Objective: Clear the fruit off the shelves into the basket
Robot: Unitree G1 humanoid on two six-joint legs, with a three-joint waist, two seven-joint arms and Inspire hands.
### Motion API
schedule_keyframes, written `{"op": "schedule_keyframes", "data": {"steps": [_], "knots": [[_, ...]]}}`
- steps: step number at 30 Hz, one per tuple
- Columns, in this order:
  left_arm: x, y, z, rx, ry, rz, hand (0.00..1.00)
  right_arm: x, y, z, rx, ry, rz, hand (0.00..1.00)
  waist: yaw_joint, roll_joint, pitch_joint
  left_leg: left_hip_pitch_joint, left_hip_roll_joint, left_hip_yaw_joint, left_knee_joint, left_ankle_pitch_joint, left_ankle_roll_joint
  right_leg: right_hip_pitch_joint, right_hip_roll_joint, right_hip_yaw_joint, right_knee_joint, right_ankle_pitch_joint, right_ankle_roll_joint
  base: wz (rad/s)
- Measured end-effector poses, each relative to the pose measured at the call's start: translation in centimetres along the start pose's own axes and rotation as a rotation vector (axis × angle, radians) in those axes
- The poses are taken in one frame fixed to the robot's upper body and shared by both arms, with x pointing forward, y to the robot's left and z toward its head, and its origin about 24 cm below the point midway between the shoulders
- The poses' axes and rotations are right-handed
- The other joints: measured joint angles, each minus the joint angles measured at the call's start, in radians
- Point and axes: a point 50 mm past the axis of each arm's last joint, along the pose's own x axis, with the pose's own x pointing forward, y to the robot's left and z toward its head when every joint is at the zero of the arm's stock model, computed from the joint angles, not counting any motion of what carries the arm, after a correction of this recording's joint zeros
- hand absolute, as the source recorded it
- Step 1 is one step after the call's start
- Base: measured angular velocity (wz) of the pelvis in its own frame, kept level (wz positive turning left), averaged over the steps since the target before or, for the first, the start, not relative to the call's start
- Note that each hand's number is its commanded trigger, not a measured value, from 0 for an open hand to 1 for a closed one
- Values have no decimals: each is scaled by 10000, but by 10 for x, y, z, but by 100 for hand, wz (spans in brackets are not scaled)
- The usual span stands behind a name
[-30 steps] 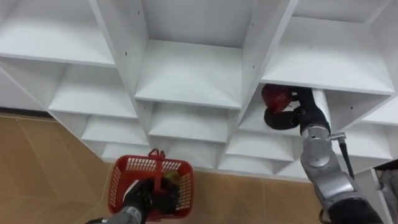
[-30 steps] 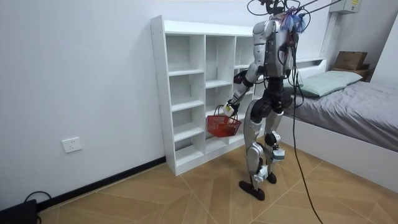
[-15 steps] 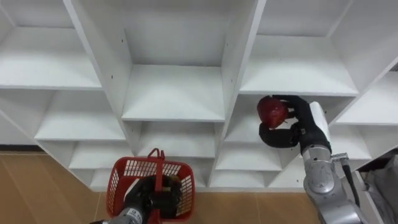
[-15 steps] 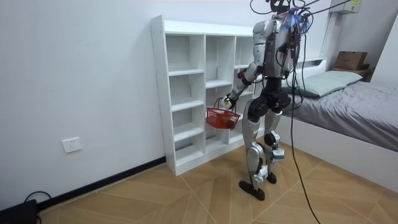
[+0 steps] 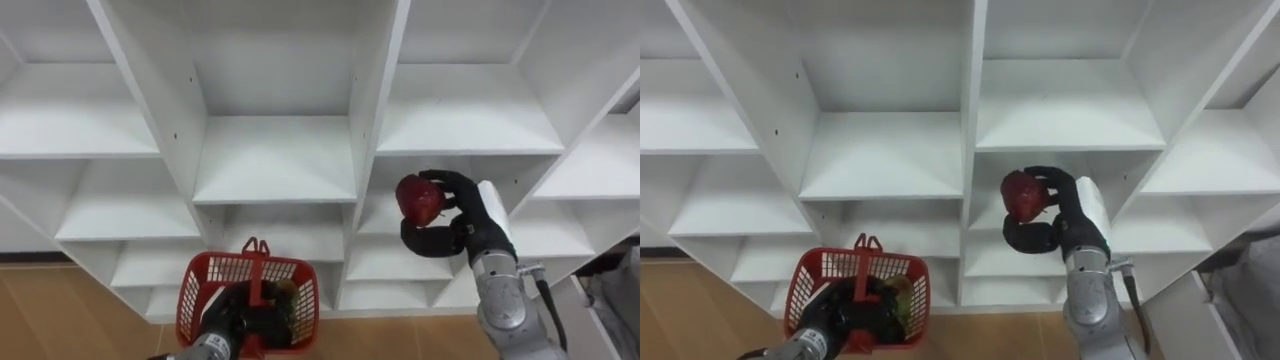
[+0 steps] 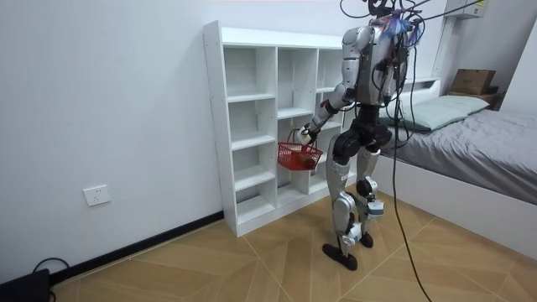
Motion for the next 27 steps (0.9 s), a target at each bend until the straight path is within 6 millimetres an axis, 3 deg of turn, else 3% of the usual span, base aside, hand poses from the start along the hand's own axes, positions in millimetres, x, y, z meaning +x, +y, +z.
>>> {"op": "schedule_keyframes", "data": {"steps": [12,18,27], "knots": [[0,2,0,-232,14,128,100,-10,7,-6,86,261,867,100,27,11,6,84,67,153,-7,-58,-42,26,68,29,-16,0,-5,-3],[0,3,1,-284,-7,135,100,-13,12,-10,-185,358,1460,100,26,16,3,59,90,262,-6,-69,-59,-73,126,260,3,10,-24,-7],[0,-1,0,-185,18,12,100,-18,18,3,-211,-248,1975,100,38,4,-10,27,93,279,-6,-72,-64,-119,130,261,4,9,-26,0]]}}
